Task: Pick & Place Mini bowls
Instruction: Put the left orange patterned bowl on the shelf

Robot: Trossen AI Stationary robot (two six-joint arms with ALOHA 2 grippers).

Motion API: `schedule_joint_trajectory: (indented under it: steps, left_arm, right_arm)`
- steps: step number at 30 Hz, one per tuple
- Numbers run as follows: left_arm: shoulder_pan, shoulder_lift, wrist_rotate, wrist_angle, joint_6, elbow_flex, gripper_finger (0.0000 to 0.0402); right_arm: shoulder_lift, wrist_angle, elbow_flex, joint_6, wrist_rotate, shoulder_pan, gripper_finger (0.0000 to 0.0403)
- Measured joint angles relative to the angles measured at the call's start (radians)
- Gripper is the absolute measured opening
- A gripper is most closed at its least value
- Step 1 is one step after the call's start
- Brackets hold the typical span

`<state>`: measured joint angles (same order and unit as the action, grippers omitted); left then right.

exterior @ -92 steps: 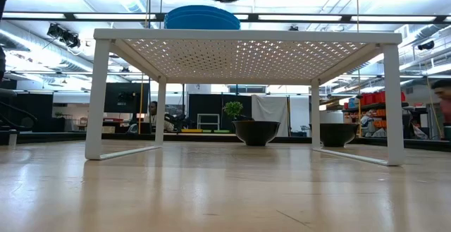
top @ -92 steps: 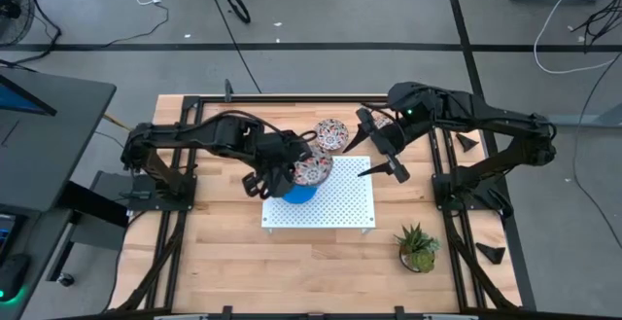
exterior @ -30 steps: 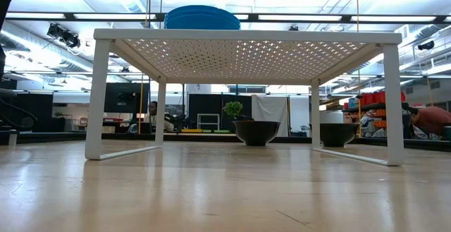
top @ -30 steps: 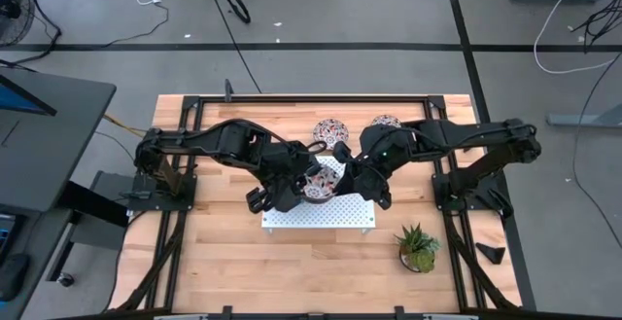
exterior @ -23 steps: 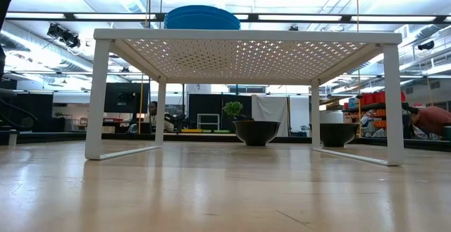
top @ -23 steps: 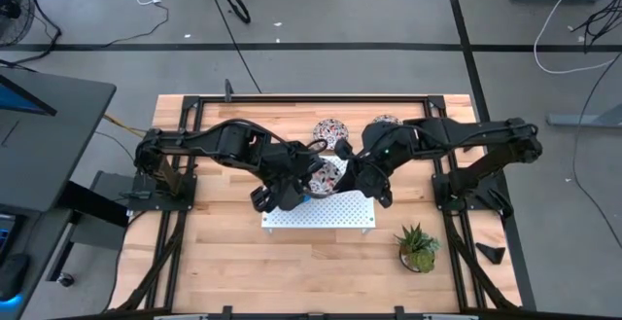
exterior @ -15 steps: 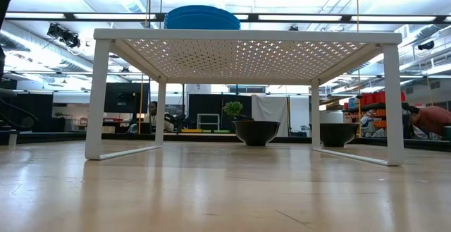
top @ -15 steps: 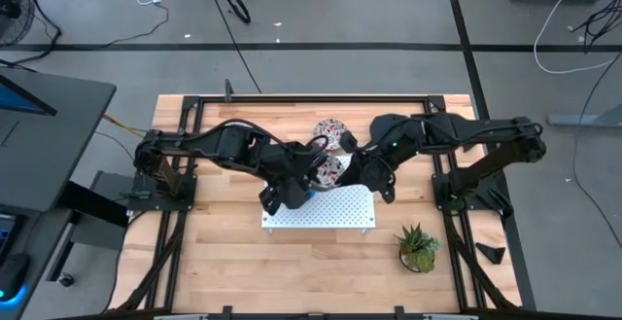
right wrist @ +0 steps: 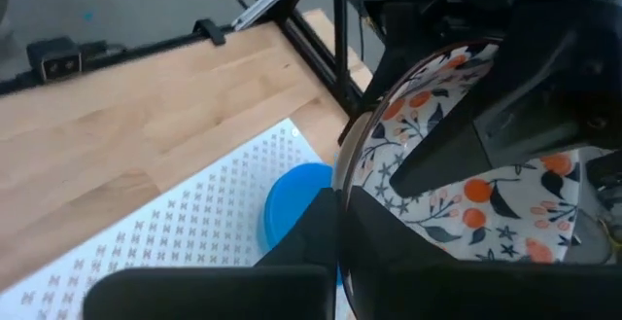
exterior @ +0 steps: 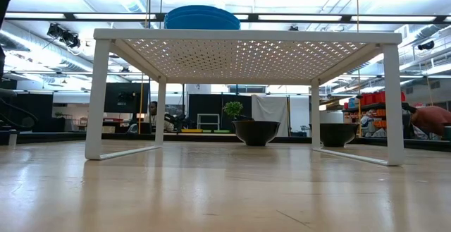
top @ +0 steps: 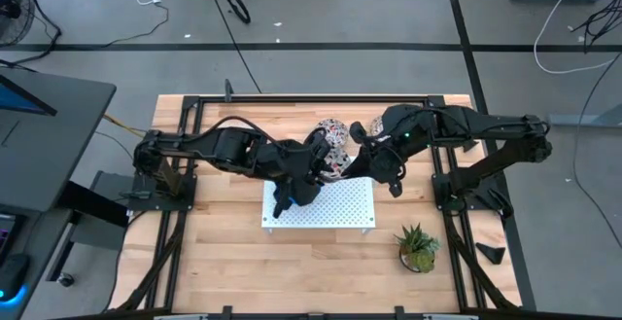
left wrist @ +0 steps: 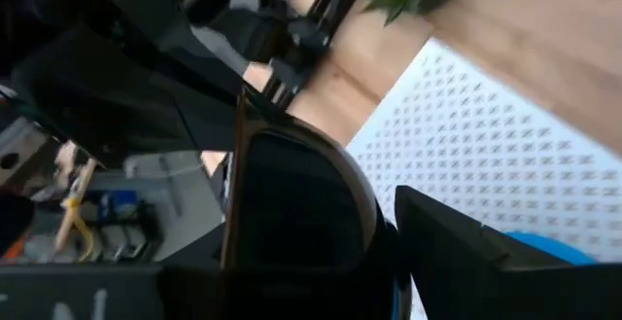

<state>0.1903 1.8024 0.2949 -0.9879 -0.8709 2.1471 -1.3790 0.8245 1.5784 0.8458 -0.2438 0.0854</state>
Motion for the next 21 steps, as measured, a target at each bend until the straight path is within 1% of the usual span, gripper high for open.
schedule_joint_trajectory:
  steps: [4,8,11,18,21]
  left_arm:
    - [-0.004,-0.005,-0.066,-0.023,0.053,0.021,0.0198]
    - [-0.005,-0.01,-0.099,-0.036,0.125,0.02,0.0206]
    - [-0.007,-0.017,-0.102,-0.035,0.182,0.021,0.0223]
    - [0.004,-0.018,-0.1,-0.031,0.233,0.021,0.0272]
    - [0.013,-0.02,-0.097,-0.034,0.306,0.022,0.0284]
  right_arm:
    - [0.009,-0.033,-0.003,-0.048,-0.015,0.0,0.0006]
    - [0.016,-0.046,-0.006,-0.035,-0.015,0.001,0.0006]
    - [0.016,-0.005,-0.01,-0.04,-0.009,0.001,0.0006]
    - [0.012,0.014,-0.01,-0.018,-0.014,0.002,0.0006]
    - [0.012,0.021,-0.01,-0.02,-0.015,0.002,0.0006]
